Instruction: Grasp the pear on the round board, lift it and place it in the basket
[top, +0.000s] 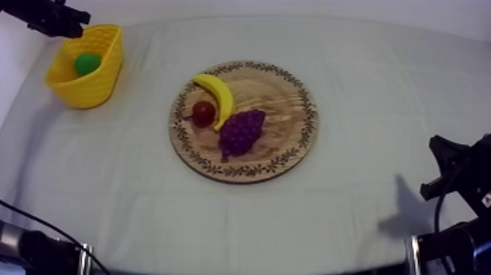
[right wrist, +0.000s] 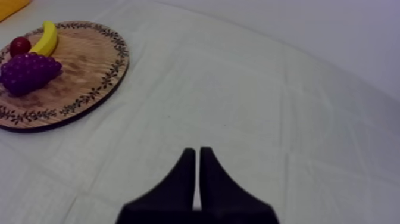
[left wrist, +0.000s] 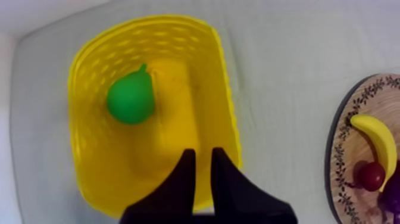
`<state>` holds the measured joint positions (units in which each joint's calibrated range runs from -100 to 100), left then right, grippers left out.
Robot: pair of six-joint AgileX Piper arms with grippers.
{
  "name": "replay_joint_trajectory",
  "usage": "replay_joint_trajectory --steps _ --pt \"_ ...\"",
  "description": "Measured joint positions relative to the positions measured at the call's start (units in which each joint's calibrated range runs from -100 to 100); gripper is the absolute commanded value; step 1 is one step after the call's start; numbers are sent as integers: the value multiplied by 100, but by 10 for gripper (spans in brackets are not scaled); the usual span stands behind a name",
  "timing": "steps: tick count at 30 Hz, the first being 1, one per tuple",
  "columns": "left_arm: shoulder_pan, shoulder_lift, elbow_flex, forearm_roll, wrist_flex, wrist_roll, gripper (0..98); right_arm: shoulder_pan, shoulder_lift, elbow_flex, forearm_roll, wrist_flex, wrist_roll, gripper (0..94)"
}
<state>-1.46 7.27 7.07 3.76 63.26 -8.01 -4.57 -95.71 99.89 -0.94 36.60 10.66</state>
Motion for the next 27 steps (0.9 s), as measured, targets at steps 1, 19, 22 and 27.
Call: replay_joint_trajectory --steps 1,19,22,27 --pt "29 -139 150 12 -112 18 59 0 0 0 0 0 0 4" --pt "274 -2384 2466 174 -1120 -125 2 0 0 0 0 0 3 4" --pt "342 -2683 2847 182 -1265 -192 1 0 0 0 0 0 -4 4" --pt "519 -3178 3504 191 -1614 -389 1 0 0 0 0 0 -1 4"
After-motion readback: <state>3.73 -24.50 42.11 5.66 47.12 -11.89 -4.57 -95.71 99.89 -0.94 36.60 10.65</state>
